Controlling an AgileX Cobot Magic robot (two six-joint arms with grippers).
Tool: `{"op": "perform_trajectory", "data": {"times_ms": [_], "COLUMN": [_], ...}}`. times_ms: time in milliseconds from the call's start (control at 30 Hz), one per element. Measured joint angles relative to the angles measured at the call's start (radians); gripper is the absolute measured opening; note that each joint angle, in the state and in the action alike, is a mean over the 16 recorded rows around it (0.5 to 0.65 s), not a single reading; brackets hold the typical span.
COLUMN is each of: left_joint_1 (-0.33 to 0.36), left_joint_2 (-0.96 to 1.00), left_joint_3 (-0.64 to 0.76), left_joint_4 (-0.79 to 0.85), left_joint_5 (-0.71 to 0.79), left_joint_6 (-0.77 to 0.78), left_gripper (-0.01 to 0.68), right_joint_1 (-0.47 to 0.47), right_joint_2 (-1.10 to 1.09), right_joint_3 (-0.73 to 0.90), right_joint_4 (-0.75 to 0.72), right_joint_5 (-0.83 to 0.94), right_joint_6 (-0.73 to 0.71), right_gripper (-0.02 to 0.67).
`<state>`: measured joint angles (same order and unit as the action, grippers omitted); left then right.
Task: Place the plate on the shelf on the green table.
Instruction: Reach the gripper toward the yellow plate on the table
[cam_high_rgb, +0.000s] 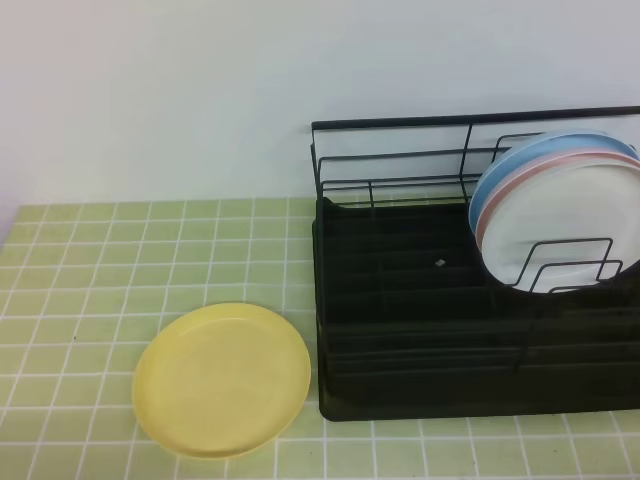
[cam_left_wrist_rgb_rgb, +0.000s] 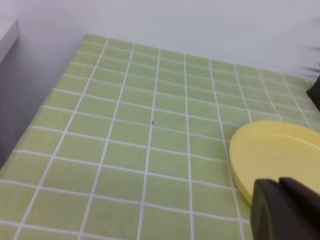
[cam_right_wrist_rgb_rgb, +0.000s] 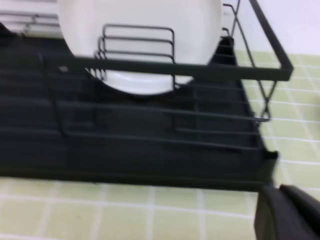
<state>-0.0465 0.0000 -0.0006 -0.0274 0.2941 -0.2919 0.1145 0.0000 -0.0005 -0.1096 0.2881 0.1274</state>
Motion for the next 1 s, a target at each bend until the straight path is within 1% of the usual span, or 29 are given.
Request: {"op": "perform_trajectory", "data": {"times_ms": [167, 300, 433, 733, 867, 1000], "left_joint_1": [0.0, 0.0, 0.0, 0.0, 0.0, 0.0], "left_joint_2": [0.0, 0.0, 0.0, 0.0, 0.0, 0.0], "left_joint_3": [0.0, 0.0, 0.0, 0.0, 0.0, 0.0], "left_joint_4": [-0.058, -0.147, -0.317, -0.784, -0.917, -0.982], "left_joint_5": [-0.041, -0.081, -0.131, -0.195, -0.2, -0.201], "left_joint_6": [0.0, 0.0, 0.0, -0.001, -0.002, -0.002], "left_gripper": [-0.003, -0.003, -0.003, -0.003, -0.003, -0.003], "right_joint_1": [0.0, 0.0, 0.0, 0.0, 0.0, 0.0], "right_joint_2": [0.0, 0.0, 0.0, 0.0, 0.0, 0.0], "right_joint_3": [0.0, 0.0, 0.0, 0.0, 0.0, 0.0], "right_joint_4": [0.06, 0.138, 0.264, 0.561, 0.662, 0.738], "right_joint_5": [-0.071, -0.15, -0.272, -0.535, -0.593, -0.624], "right_joint_6": [0.009, 0.025, 0.054, 0.105, 0.111, 0.114], "right_gripper": [-0.002, -0.002, -0.002, -0.002, -0.002, -0.002]}}
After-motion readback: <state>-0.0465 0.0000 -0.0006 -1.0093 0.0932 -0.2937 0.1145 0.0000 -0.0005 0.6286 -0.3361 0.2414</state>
